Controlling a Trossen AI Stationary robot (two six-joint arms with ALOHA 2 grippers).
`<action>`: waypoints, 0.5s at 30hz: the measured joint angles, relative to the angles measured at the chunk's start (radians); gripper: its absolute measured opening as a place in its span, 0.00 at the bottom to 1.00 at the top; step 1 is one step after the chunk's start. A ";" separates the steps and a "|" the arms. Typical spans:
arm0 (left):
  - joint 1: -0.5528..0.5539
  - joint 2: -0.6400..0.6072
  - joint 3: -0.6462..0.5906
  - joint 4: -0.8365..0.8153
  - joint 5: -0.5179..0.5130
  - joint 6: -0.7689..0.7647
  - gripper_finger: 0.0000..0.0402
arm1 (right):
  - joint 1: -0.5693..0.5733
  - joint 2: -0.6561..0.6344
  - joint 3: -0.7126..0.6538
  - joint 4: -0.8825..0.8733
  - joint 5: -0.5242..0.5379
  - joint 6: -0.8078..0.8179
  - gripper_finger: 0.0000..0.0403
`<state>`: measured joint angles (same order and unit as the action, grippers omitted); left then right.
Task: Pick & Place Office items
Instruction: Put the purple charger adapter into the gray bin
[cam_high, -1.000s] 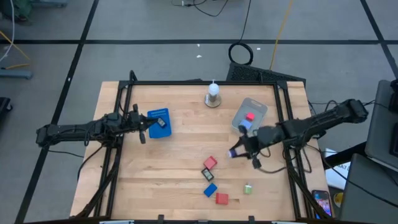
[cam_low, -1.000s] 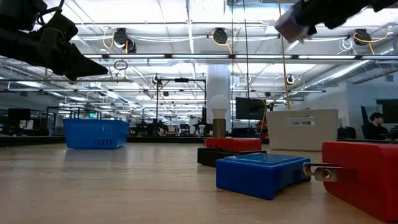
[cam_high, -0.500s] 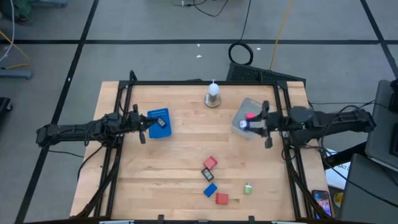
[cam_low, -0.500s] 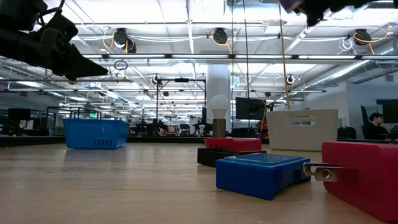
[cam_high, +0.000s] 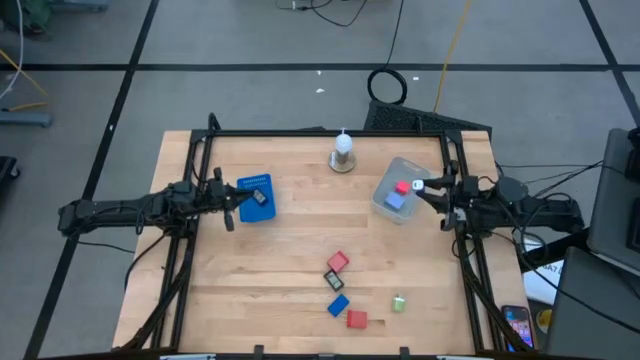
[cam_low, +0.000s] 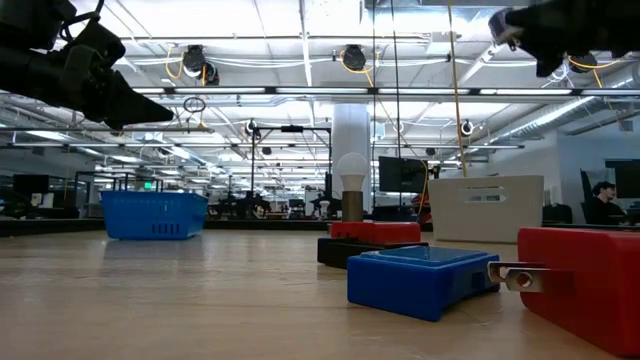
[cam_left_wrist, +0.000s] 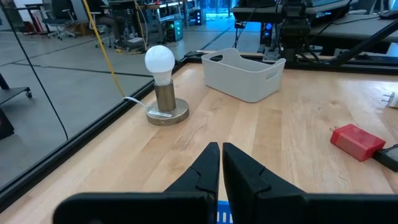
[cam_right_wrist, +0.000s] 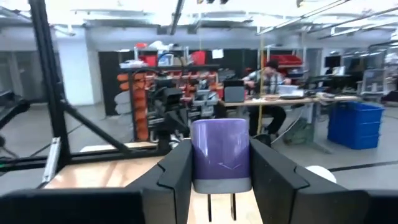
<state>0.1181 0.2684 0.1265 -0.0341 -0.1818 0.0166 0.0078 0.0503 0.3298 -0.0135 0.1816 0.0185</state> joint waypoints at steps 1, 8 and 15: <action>0.000 0.000 0.000 0.000 0.000 0.000 0.06 | 0.000 -0.029 -0.022 0.001 0.008 0.000 0.29; 0.000 0.000 0.000 -0.004 0.000 0.002 0.06 | -0.001 -0.029 -0.115 0.049 0.080 -0.057 0.29; 0.000 0.000 0.000 -0.016 -0.002 0.005 0.06 | -0.001 -0.045 -0.196 0.050 0.083 -0.079 0.29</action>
<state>0.1184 0.2680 0.1265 -0.0505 -0.1833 0.0216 0.0067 0.0055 0.1337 0.0364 0.2644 -0.0604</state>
